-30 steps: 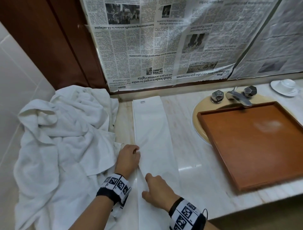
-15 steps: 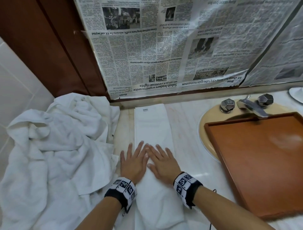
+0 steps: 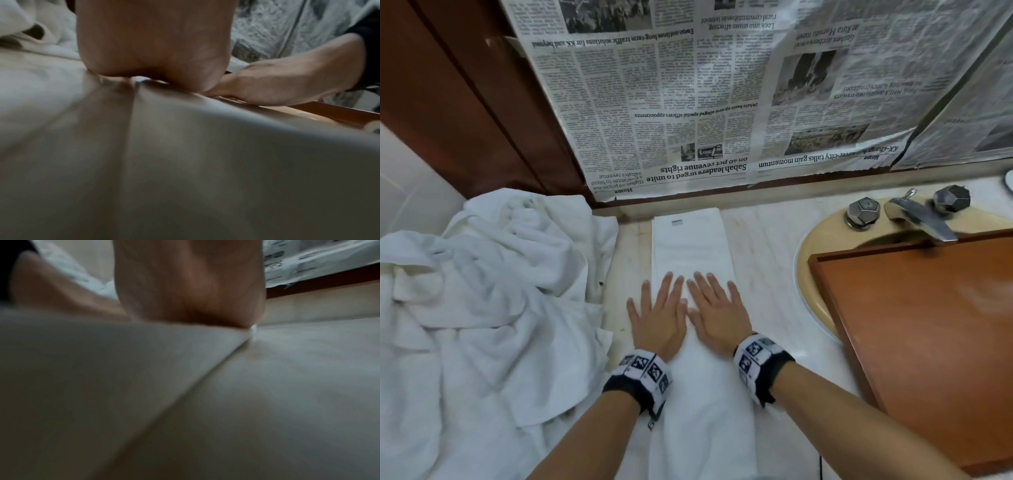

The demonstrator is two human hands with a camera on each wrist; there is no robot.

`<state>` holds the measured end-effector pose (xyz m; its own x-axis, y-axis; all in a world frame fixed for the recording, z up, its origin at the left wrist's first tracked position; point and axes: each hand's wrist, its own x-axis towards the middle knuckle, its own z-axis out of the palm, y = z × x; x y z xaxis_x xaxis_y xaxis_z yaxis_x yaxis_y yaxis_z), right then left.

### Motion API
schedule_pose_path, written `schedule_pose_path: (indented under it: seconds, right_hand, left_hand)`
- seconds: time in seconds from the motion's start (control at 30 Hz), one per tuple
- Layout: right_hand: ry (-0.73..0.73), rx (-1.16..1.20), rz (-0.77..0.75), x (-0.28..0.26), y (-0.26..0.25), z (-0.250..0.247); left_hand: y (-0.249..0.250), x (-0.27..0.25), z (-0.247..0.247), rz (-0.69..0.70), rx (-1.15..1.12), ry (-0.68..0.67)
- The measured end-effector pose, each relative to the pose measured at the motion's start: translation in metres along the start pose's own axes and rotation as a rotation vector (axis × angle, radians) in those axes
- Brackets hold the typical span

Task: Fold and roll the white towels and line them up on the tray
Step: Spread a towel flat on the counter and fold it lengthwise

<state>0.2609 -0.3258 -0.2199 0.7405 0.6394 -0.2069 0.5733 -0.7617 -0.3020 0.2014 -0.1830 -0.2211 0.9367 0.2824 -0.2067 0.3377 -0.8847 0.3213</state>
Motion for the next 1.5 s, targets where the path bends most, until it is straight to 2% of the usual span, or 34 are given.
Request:
schedule_pose_path:
  seconds: [0.1,0.2,0.23,0.33,0.4,0.53,0.67,0.77,0.87,1.0,1.17,1.33,1.5]
  right_hand:
    - [-0.014,-0.005,0.157,0.011,0.029,-0.011]
    - [-0.018,0.034,0.264,0.008,0.044,-0.025]
    - [-0.01,0.024,0.225,0.003,0.04,-0.026]
    - [-0.019,-0.037,-0.033,-0.013,0.012,-0.013]
    - [-0.037,-0.063,-0.086,-0.017,0.004,-0.003]
    - [-0.08,-0.045,0.136,-0.005,0.029,-0.015]
    - [-0.044,-0.015,0.277,-0.021,0.042,-0.022]
    - [0.064,-0.003,0.157,-0.056,0.021,-0.011]
    - [0.047,-0.028,-0.007,-0.07,0.003,0.004]
    - [-0.013,-0.074,-0.029,-0.024,-0.003,-0.007]
    - [-0.093,-0.047,-0.025,0.034,0.013,-0.033]
    - [-0.033,-0.072,-0.031,0.068,0.033,-0.036]
    - [-0.053,-0.023,0.092,0.09,0.06,-0.041]
  left_hand:
    - [-0.016,0.013,-0.006,-0.128,0.017,-0.032]
    - [-0.025,0.018,-0.022,-0.243,-0.098,-0.041]
    - [-0.023,0.016,-0.024,-0.231,-0.13,-0.034]
    - [-0.007,0.008,-0.018,-0.033,-0.024,-0.041]
    - [-0.002,0.005,-0.008,0.0,0.022,-0.065]
    - [-0.015,0.003,-0.011,-0.167,-0.011,-0.065]
    - [-0.018,-0.012,-0.022,-0.198,-0.052,-0.149]
    - [-0.015,-0.037,-0.018,-0.142,-0.057,-0.169]
    - [-0.005,-0.05,-0.011,-0.071,-0.005,-0.128]
    - [0.013,-0.01,-0.016,0.016,0.015,-0.103]
    - [0.021,0.049,-0.025,0.025,0.019,-0.078]
    - [0.014,0.082,-0.022,-0.067,0.019,-0.035]
    - [-0.005,0.098,-0.026,-0.186,-0.022,-0.013]
